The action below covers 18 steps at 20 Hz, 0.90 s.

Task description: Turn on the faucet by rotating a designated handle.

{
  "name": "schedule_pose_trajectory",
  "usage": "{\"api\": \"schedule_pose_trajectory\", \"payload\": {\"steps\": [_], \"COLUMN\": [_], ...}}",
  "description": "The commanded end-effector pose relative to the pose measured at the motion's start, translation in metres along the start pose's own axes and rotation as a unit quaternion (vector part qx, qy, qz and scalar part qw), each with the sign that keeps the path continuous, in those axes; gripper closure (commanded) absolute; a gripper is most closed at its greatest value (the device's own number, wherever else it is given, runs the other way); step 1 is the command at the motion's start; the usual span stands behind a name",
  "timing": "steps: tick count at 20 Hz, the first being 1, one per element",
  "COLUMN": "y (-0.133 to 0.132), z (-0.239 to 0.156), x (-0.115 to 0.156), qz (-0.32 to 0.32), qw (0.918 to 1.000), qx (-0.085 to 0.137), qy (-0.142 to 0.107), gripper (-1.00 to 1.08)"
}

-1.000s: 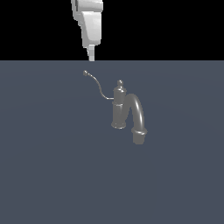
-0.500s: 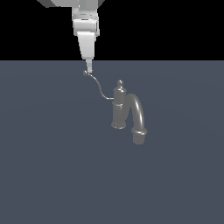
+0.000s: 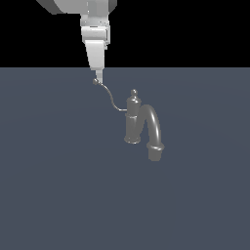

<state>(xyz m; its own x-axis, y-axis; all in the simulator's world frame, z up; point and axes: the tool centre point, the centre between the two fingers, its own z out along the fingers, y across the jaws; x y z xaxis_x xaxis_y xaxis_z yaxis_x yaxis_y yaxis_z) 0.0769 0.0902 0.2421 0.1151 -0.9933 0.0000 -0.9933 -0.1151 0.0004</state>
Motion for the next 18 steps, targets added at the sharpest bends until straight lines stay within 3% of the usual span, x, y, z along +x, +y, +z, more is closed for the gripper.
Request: {"api": "schedule_pose_trajectory", "payload": {"steps": [1, 18], "y": [0.003, 0.051], "z": [0.0, 0.0], "x": [0.0, 0.001], "qz": [0.0, 0.0], "qw": [1.0, 1.0], "qx": [0.0, 0.0], "qy": [0.0, 0.0], "gripper": [1.08, 1.08]}}
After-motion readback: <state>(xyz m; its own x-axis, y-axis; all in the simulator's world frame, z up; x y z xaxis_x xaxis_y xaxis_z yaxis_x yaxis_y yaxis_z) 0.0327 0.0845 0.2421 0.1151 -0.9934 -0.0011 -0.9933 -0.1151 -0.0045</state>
